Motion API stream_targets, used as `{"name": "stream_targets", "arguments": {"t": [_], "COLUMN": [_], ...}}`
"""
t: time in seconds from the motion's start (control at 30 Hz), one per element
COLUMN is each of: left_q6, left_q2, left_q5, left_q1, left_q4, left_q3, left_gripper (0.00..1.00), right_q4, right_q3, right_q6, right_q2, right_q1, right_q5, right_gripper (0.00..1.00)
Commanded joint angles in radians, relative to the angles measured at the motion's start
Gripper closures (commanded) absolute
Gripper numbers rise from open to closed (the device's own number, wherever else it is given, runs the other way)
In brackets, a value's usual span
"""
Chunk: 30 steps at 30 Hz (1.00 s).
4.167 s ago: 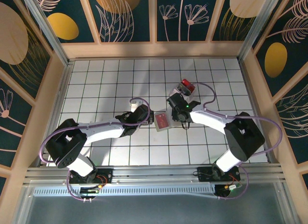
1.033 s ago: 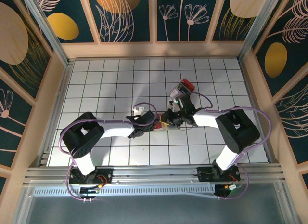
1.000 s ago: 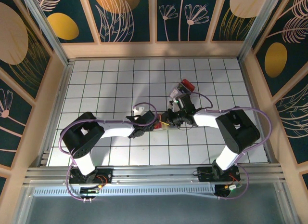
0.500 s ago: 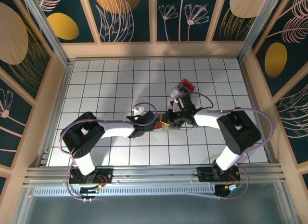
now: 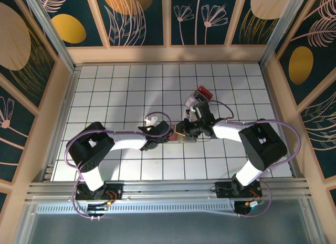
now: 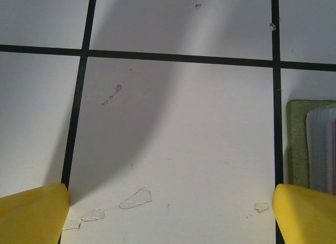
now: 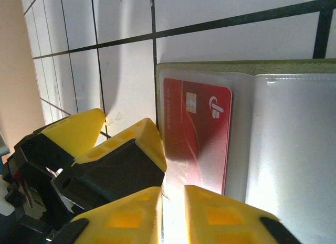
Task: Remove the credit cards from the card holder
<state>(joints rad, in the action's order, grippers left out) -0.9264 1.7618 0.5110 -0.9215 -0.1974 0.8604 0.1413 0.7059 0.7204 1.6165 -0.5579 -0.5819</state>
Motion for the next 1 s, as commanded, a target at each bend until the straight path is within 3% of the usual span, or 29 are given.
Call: {"name": "stream_targets", "arguments": {"t": [0.0, 0.13, 0.6, 0.97], "left_q6": [0.003, 0.003, 0.003, 0.005], "left_q2": [0.044, 0.044, 0.045, 0.046], "left_q5": [-0.004, -0.006, -0.012, -0.017], "left_q1": [0.004, 0.003, 0.003, 0.003], "left_q4": [-0.128, -0.124, -0.122, -0.121], "left_q3": [-0.031, -0.031, -0.030, -0.025], "left_gripper": [0.01, 0.01, 0.01, 0.01], "right_q4": [-0.053, -0.123, -0.119, 0.046], "right_q3": [0.013, 0.042, 0.050, 0.041], "right_q6": [-0.013, -0.035, -0.007, 0.059], "right_q2": [0.004, 0.025, 0.068, 0.063], "right_q1": [-0.006, -0.031, -0.058, -0.057], "right_q5": [0.053, 0.106, 0.140, 0.028], "right_gripper": [0.76, 0.72, 0.66, 0.74]}}
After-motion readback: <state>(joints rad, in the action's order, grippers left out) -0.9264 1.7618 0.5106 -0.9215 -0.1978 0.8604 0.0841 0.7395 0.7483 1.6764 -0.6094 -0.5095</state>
